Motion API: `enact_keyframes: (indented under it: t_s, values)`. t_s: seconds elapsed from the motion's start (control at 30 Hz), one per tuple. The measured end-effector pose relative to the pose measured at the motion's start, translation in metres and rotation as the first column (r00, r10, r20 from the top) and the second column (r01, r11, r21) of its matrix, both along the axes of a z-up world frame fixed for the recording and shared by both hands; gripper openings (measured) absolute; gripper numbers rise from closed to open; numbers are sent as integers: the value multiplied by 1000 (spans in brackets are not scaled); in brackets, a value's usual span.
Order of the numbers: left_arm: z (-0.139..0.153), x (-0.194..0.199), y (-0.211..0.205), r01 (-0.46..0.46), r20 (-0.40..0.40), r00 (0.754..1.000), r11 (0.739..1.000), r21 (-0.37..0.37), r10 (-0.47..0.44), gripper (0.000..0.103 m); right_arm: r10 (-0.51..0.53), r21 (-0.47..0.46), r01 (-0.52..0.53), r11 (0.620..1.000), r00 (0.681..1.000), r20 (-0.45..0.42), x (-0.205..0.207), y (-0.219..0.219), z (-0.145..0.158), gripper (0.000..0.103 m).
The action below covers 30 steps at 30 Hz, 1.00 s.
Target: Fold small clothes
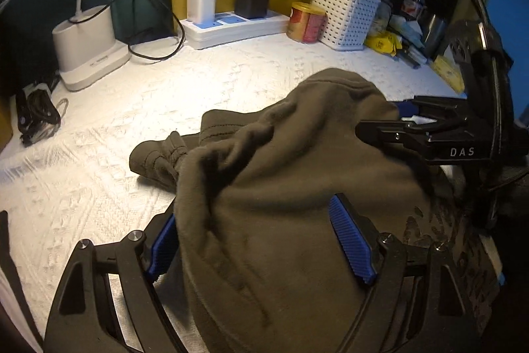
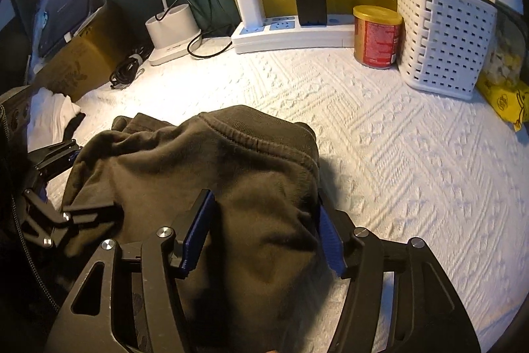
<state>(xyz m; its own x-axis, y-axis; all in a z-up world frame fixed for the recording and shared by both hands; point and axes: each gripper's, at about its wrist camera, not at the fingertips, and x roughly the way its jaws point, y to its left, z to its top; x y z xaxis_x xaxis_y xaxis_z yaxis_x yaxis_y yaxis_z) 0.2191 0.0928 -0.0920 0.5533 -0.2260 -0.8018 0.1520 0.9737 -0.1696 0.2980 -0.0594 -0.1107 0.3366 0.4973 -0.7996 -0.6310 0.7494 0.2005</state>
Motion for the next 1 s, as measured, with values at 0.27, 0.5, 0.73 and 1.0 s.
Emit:
enact_keyframes:
  t_s: [0.27,0.5,0.73,1.0]
  values:
    - [-1,-2,-12,16,14,1000,997,71,-17,50,16,-46,-14,999,998,56,-6,14,-5,60]
    - [-5,-6,-26,41,34,998,995,90,-44,27,83,-18,-82,996,996,44,-15,23,-4,26]
    - [-2,-13,-30,33,49,998,996,87,-37,24,87,-2,-87,996,995,43,-21,19,0,23]
    - [13,-26,-33,20,75,997,998,65,-25,22,87,27,-89,996,994,70,-34,10,14,22]
